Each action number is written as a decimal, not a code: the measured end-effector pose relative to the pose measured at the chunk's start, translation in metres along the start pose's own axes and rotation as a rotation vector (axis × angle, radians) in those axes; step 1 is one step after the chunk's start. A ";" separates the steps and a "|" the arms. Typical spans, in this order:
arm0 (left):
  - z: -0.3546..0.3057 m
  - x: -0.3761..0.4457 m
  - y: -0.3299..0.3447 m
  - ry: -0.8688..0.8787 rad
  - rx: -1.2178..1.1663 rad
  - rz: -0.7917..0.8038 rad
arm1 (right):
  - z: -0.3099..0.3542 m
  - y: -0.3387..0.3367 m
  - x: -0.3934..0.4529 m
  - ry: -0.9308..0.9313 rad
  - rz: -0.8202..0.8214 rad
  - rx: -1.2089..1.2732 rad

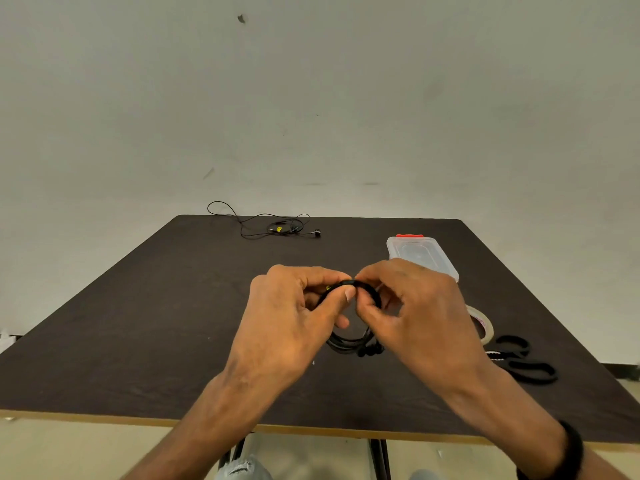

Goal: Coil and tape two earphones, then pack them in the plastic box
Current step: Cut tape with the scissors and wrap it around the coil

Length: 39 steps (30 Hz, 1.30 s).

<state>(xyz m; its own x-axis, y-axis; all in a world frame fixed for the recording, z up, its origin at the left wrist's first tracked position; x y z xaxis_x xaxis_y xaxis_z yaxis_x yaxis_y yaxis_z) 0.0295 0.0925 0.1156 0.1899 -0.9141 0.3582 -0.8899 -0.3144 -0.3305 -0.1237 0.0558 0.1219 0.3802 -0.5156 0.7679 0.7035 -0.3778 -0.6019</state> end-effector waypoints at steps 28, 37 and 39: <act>0.020 0.004 0.003 -0.209 -0.146 0.304 | -0.034 0.007 -0.018 0.761 0.265 0.842; 0.017 0.008 0.000 -0.002 0.022 0.283 | -0.029 0.005 -0.016 0.707 0.313 0.776; 0.015 0.009 -0.001 0.081 0.096 0.256 | -0.028 0.005 -0.016 0.694 0.331 0.747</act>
<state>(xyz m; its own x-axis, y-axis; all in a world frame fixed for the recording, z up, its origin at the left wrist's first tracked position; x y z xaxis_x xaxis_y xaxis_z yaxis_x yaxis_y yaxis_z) 0.0386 0.0811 0.1062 -0.0727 -0.9447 0.3197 -0.8605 -0.1026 -0.4990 -0.1436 0.0406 0.1007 0.3599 -0.9197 0.1570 0.9069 0.3053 -0.2904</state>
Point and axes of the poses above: each hand's wrist, its own x-axis towards the middle knuckle, its own y-axis out of the palm, z = x × y, the point moved 7 cm from there along x, towards the middle knuckle, and after that the axes turned 4 degrees about -x, right-handed, at the moved point
